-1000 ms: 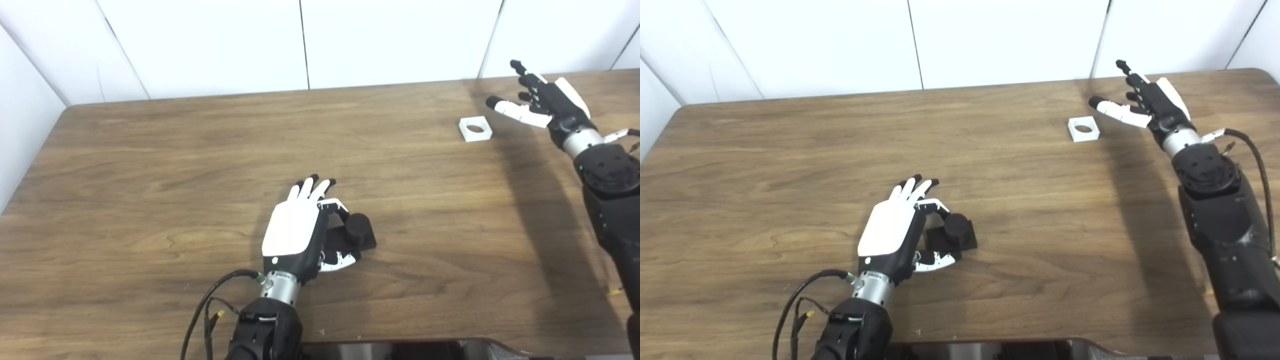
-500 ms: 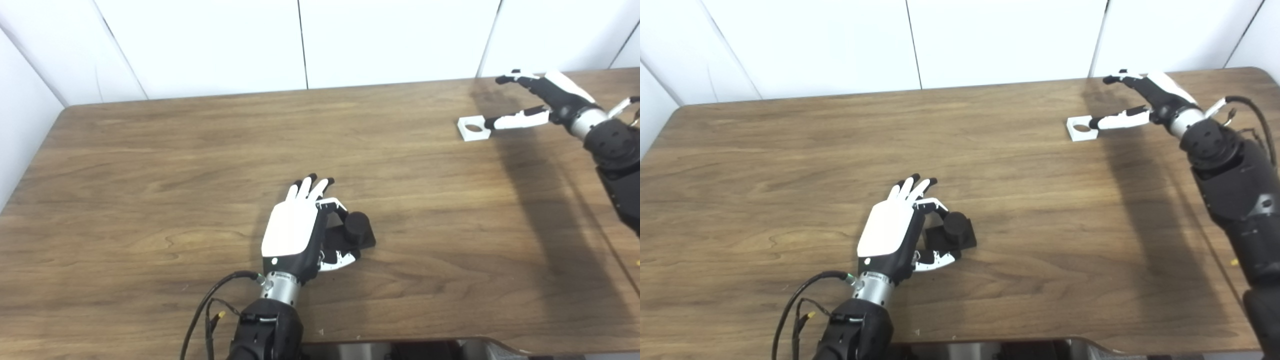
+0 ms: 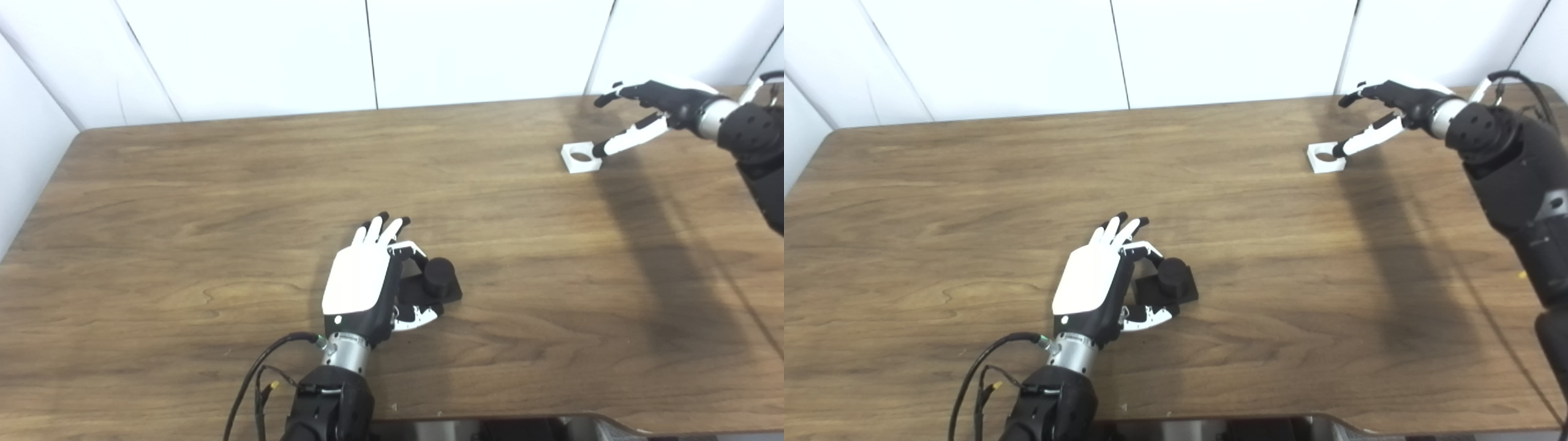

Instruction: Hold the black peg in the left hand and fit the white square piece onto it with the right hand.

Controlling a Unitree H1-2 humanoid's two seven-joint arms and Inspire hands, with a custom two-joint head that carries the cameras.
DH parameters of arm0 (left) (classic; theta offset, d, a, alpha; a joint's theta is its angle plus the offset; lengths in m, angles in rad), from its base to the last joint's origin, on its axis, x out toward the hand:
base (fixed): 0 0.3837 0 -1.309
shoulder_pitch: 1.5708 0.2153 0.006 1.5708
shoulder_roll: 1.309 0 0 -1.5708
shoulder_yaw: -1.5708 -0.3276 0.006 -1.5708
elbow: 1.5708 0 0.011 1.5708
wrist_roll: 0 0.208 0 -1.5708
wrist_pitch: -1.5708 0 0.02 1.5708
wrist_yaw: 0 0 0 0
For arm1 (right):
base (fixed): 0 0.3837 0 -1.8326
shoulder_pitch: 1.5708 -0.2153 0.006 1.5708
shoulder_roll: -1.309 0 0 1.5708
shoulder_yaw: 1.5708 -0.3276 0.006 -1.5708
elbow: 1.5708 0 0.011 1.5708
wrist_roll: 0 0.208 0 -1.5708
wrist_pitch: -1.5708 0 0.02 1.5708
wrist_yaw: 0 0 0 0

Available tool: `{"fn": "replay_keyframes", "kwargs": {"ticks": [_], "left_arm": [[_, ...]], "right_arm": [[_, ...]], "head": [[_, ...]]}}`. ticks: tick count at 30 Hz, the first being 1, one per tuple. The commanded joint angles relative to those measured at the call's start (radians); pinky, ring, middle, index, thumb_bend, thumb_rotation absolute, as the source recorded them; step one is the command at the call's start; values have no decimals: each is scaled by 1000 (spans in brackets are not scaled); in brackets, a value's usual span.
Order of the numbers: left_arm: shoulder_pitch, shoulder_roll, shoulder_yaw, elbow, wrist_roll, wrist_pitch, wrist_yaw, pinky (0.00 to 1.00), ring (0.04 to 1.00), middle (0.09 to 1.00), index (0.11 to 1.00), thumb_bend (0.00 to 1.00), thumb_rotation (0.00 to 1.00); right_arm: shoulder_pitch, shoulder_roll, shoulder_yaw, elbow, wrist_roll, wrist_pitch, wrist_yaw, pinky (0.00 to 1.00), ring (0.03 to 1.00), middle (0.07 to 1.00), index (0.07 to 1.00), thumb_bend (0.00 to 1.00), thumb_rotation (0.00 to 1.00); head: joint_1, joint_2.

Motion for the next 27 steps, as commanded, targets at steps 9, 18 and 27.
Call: {"fn": "replay_keyframes", "kwargs": {"ticks": [9,18,27], "left_arm": [[3,8,-1,48,13,17,-17,983,1000,934,494,509,63],[1,5,-2,45,22,25,-20,976,1000,932,495,508,64],[2,1,-2,46,9,20,-17,994,1000,936,495,508,63]], "right_arm": [[-119,-6,51,59,-57,-40,-2,942,1000,1000,851,862,371],[-146,2,111,79,-110,-84,4,952,1000,996,844,857,381],[-169,28,133,114,-141,-75,10,999,1000,990,836,856,332]], "head": [[0,1],[1,2],[-2,3]]}}
